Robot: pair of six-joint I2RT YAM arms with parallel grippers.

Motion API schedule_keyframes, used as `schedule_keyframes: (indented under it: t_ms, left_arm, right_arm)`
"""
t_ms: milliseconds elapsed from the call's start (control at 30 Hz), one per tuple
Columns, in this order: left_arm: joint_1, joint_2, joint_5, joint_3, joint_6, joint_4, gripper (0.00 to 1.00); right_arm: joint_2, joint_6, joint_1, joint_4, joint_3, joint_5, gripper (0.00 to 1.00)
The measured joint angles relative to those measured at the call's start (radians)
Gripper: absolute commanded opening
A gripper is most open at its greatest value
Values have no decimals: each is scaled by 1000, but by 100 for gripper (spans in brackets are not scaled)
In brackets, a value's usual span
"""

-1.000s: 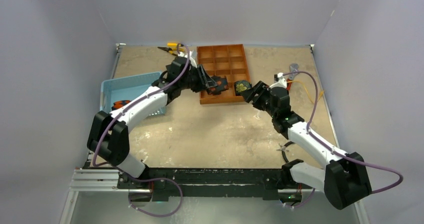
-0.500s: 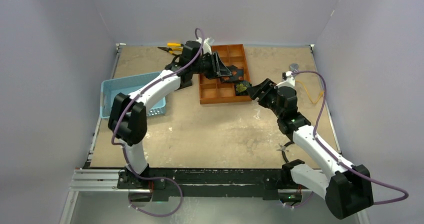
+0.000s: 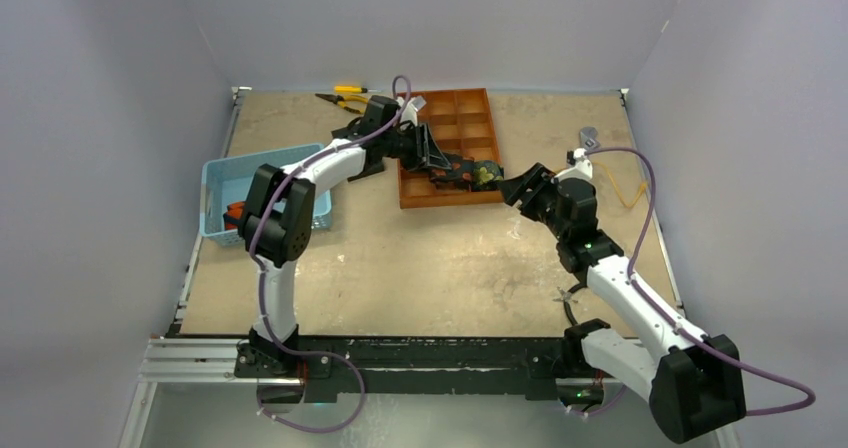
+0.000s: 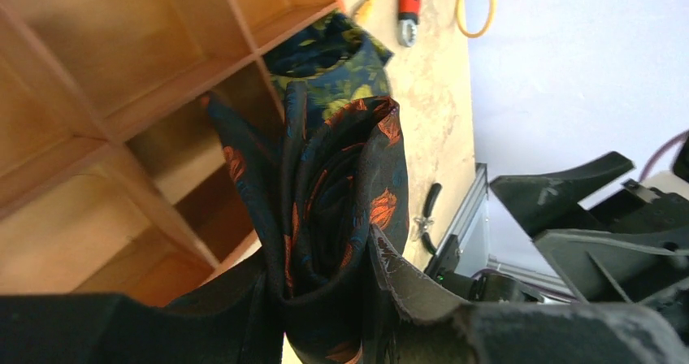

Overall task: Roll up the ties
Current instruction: Place the tie in the storage box.

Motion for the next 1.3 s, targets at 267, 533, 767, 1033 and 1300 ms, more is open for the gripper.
schedule_keyframes:
  t_ms: [267,533,767,1033,1300]
  left_arm:
    - [18,85,-11,45,91,-116,0]
    - [16,137,-97,177,179,-306,0]
    - [-8,150,-208,248,185,-415,0]
    - [-60,187,-383,365,169,-540,0]
    - [-120,237,-572,478,130,-636,0]
  right_arm:
    - [18,0,-2,10,-6,-18,68]
    - [23,0,-6,11,-11,-18,67]
    - [28,6,-6,29,-24,-22,65]
    - [131,63,-6,68,-47,-10,59]
    - [72,80,-6,71,-60,13,60]
